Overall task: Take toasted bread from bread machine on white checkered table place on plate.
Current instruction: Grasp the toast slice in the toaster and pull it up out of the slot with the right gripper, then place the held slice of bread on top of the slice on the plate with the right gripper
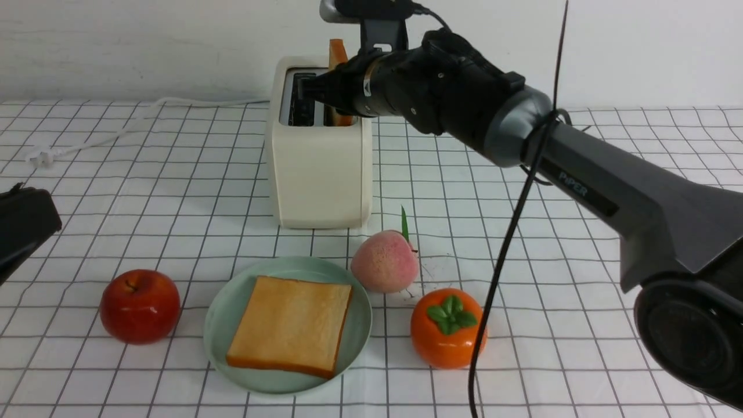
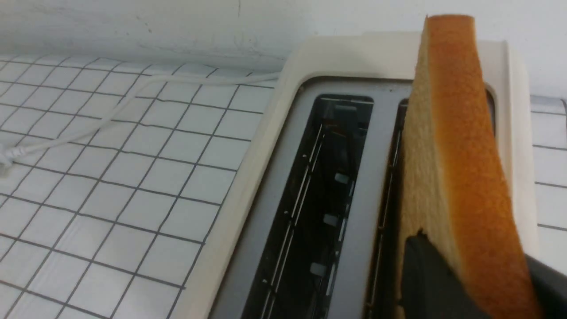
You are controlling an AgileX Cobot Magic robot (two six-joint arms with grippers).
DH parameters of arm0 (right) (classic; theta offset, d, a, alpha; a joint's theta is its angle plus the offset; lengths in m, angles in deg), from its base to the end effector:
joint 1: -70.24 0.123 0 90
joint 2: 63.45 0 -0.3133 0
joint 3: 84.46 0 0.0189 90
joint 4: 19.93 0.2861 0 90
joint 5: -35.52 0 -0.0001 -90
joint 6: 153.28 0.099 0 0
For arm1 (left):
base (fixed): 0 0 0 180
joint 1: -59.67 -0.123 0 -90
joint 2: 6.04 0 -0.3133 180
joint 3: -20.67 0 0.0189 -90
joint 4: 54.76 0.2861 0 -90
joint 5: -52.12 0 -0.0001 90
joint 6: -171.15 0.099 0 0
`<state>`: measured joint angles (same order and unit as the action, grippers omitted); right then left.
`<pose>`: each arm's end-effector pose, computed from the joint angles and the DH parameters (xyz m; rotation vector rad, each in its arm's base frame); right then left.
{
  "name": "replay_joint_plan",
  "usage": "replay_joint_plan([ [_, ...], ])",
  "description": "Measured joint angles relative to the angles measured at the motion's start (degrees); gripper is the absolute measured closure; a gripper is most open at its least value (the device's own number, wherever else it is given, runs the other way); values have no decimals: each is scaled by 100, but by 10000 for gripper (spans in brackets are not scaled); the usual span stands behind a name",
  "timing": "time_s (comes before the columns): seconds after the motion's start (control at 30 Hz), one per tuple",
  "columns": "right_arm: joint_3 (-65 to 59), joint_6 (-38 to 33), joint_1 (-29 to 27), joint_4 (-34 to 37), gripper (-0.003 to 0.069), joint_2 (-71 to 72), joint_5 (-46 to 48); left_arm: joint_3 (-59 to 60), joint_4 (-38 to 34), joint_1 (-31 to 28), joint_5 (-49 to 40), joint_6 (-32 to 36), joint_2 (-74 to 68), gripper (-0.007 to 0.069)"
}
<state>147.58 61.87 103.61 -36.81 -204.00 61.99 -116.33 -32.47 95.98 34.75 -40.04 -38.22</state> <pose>0.5224 0.3287 0.3084 -0.1509 2.0110 0.4703 0.0912 -0.0531 0.3789 0.2831 1.5947 -0.5346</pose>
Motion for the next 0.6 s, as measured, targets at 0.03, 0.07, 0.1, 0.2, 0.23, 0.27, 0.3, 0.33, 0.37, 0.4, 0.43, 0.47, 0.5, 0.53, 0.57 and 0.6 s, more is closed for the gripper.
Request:
replay_joint_plan([
  [0.03,-6,-1,0,0,543,43,-40,0,7,0,-6,0,0,638],
  [0.07,-6,-1,0,0,543,81,-119,0,11,0,-14,0,0,638],
  [0.1,-6,-1,4,0,543,155,-174,0,28,0,-31,0,0,638],
  [0.2,-6,-1,49,-2,543,517,-235,0,89,0,-174,0,0,638],
  [0.23,-6,-6,91,21,543,696,-234,0,104,0,-243,0,0,638],
  [0.27,-6,-40,159,21,543,891,-173,0,136,0,-325,0,0,638],
  [0.3,-6,-122,241,35,543,1100,-26,0,177,0,-394,0,0,638],
  [0.33,-1,-227,323,41,543,1272,217,0,215,0,-491,0,0,638],
  [0.37,5,-417,436,69,543,1489,546,0,254,0,-593,0,0,638],
  [0.4,4,-669,532,101,543,1655,868,0,280,0,-680,0,0,638],
  [0.43,10,-974,652,148,543,1852,1328,0,304,0,-796,0,0,638],
  [0.47,15,-1296,765,226,543,2036,1811,0,309,0,-912,0,0,638],
  [0.5,6,-1551,861,313,543,2203,2192,0,309,0,-1002,0,0,638],
  [0.53,-60,-1890,931,471,543,2361,2697,0,311,0,-1138,0,0,637],
  [0.57,-230,-2117,976,610,543,2560,3070,0,311,0,-1249,0,0,637],
  [0.6,-230,-2154,985,637,543,2593,3070,0,311,0,-1266,0,0,637],
])
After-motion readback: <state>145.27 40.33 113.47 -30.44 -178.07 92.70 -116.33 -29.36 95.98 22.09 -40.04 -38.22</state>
